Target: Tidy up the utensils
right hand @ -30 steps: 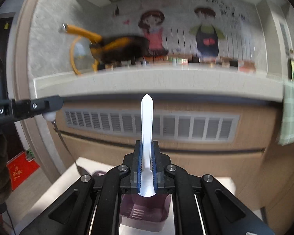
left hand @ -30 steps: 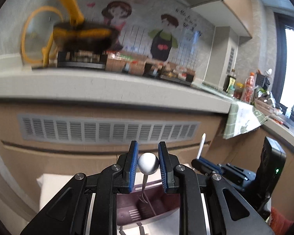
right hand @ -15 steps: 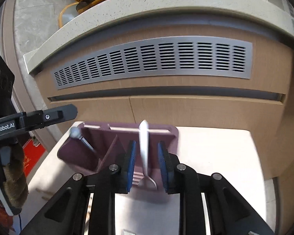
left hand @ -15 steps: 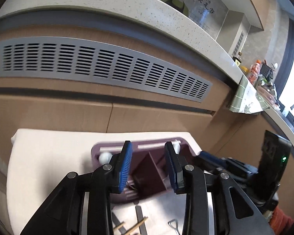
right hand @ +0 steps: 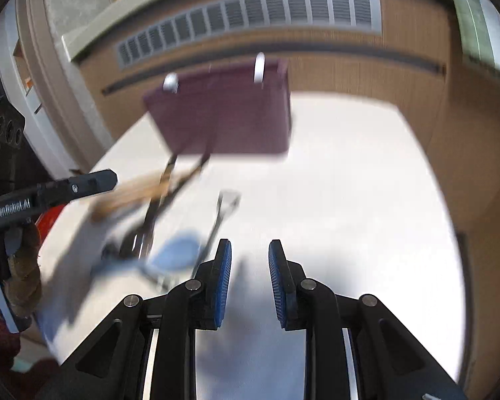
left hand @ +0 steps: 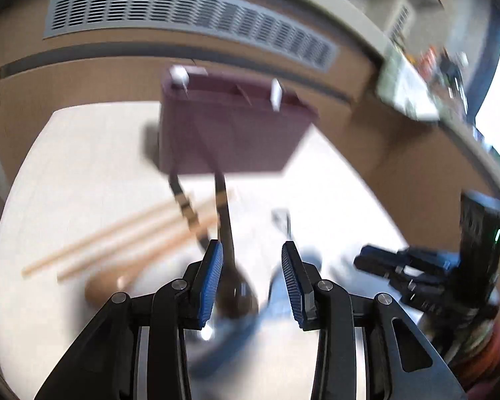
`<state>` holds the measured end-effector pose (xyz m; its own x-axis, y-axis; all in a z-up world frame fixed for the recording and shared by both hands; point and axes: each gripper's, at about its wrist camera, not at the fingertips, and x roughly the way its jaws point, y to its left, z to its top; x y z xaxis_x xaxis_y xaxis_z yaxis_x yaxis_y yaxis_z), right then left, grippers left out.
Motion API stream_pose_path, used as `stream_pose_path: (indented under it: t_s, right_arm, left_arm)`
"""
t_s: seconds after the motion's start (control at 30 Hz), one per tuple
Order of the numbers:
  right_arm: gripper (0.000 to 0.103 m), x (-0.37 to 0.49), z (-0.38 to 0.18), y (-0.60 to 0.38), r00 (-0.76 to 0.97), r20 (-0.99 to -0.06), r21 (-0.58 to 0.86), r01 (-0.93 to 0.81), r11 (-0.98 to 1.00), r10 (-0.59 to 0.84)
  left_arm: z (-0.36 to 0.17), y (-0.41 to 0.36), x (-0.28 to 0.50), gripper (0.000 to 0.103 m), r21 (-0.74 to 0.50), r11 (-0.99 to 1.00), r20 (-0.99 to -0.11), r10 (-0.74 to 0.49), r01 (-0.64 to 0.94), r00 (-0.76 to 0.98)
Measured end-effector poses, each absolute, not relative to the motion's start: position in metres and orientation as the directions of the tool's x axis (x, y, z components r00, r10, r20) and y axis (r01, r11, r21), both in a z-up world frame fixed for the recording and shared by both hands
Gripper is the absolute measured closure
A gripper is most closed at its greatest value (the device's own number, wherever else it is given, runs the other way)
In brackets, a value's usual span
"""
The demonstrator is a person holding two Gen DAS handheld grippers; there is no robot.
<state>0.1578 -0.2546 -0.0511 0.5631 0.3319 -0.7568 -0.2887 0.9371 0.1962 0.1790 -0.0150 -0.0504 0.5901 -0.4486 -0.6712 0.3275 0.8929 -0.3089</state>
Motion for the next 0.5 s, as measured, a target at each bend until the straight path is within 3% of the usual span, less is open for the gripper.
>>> stream_pose_path:
  t_s: [0.17,0.5]
  right_arm:
    - [0.081,0.129,-0.068,-0.239,0.513,-0.777,0.230,-0.307,0.923,0.364]
    - [0.078,0.115,-0.069,-0.173,0.537,-0.791,0.072,-0.394,0.916,0.293]
  left_arm:
    - [-0.070,-0.015,0.148,0.065,-0.249,0.917,-0.715,-0.391,0.312,0.579]
    - [-0.070,0.019,0.138,0.065,-0.253,0.948,-0.716,-0.319,0.196,0.621]
